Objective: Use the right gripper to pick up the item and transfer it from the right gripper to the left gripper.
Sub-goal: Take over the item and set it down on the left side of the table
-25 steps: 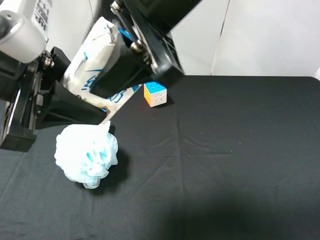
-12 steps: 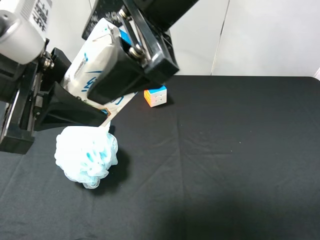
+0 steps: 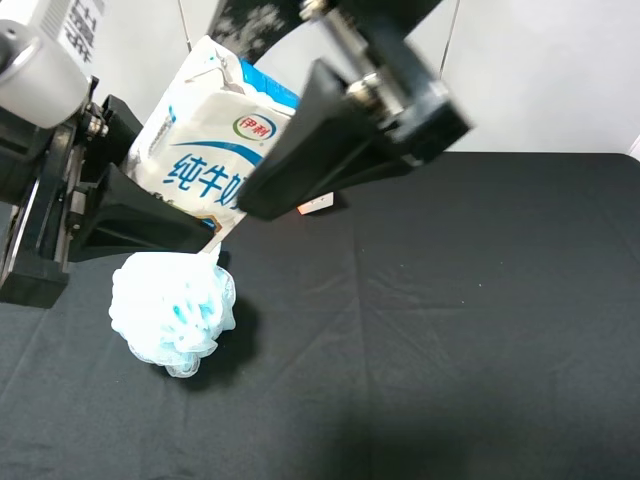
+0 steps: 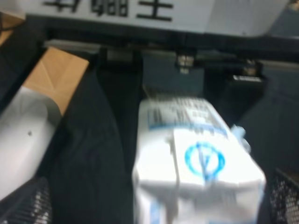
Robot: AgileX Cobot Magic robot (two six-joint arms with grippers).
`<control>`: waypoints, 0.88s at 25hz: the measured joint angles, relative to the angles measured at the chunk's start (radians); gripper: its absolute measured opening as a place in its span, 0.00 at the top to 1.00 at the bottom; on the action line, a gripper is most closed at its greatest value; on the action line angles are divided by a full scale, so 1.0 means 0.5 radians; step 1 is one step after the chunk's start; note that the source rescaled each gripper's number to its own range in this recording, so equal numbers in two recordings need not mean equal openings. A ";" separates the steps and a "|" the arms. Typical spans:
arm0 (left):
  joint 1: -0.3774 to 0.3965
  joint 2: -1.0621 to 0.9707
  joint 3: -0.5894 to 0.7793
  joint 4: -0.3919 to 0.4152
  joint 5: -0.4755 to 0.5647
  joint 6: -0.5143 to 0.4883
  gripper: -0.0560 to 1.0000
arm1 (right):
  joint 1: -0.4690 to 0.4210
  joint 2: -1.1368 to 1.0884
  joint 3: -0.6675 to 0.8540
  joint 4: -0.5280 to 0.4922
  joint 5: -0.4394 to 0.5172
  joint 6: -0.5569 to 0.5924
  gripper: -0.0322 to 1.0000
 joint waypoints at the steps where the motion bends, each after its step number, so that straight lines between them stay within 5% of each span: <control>1: 0.000 0.000 0.000 0.000 0.000 0.000 0.94 | 0.000 -0.032 0.000 -0.046 0.014 0.027 0.02; 8: 0.000 0.000 0.000 0.000 0.000 0.000 0.94 | 0.000 -0.250 0.000 -0.467 0.111 0.326 0.02; 16: 0.000 0.000 0.000 0.000 0.000 0.000 0.94 | 0.000 -0.506 0.020 -0.958 0.117 0.955 0.02; 22: 0.000 0.000 0.000 0.000 0.000 0.000 0.94 | 0.000 -0.807 0.356 -1.188 0.115 1.363 0.02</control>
